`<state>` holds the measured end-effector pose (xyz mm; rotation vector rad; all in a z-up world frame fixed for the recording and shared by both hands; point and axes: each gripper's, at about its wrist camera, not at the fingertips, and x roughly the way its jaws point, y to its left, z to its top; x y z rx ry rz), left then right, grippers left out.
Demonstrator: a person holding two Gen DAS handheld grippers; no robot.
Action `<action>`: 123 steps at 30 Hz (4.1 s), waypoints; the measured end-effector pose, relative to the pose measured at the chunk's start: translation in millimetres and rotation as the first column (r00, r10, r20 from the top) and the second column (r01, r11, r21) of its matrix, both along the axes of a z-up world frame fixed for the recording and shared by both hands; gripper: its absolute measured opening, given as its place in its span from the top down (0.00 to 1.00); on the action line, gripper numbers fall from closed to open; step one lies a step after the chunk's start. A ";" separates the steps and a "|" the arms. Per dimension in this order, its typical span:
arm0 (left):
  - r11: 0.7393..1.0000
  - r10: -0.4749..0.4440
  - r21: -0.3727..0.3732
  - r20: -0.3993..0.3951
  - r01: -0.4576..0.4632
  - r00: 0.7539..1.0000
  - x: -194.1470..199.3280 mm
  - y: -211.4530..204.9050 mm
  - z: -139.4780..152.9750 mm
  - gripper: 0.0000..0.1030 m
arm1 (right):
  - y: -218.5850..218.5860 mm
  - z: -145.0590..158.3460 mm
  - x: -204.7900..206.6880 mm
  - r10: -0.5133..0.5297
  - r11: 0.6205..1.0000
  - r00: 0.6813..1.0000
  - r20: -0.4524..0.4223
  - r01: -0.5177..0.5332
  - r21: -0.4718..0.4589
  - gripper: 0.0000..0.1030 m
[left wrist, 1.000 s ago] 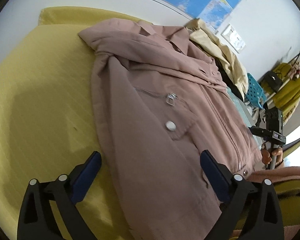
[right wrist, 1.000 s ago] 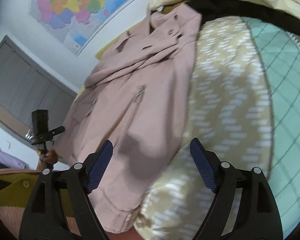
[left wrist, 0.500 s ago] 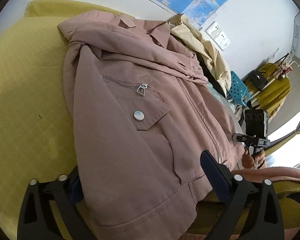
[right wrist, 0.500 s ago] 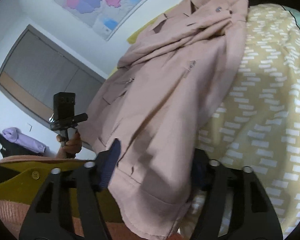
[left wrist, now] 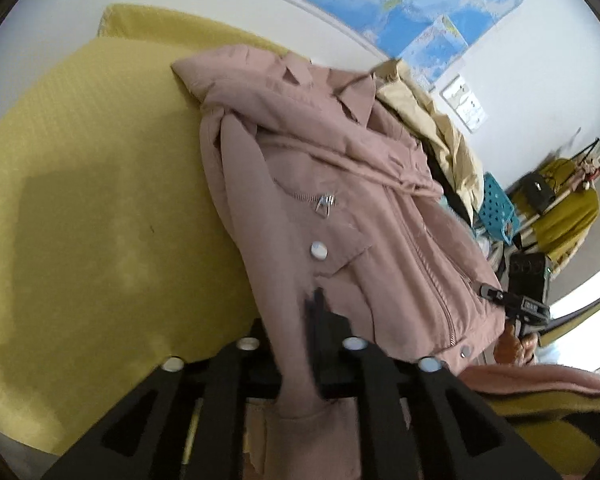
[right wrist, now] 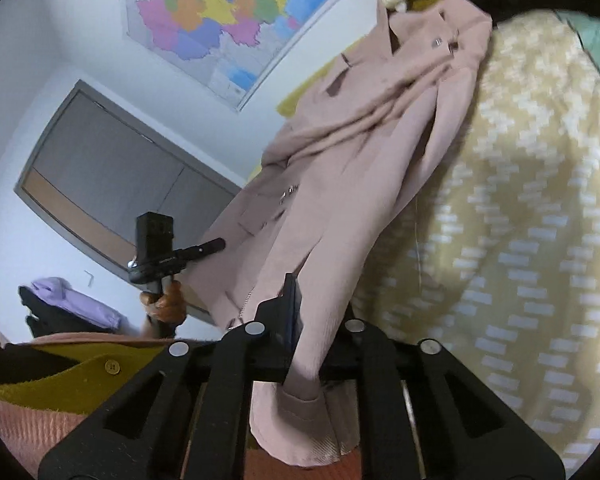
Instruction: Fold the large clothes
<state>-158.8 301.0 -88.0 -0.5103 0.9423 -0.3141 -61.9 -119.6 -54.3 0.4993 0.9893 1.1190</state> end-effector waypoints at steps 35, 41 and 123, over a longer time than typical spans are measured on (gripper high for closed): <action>0.992 0.125 -0.037 0.188 -0.120 0.974 -54.1 6.1 74.2 0.98 | -25.6 75.0 -49.5 -0.017 0.974 0.989 0.147 -0.017 0.227 0.94; 0.991 0.132 -0.036 0.189 -0.128 0.973 -40.0 14.7 86.7 0.98 | -27.0 88.9 -37.7 -0.059 0.972 0.987 0.151 0.022 0.236 0.94; 0.977 0.121 0.173 0.055 -0.129 0.991 190.2 46.7 130.5 0.97 | 14.0 107.5 194.9 -0.219 0.958 0.976 -0.003 0.216 0.189 0.93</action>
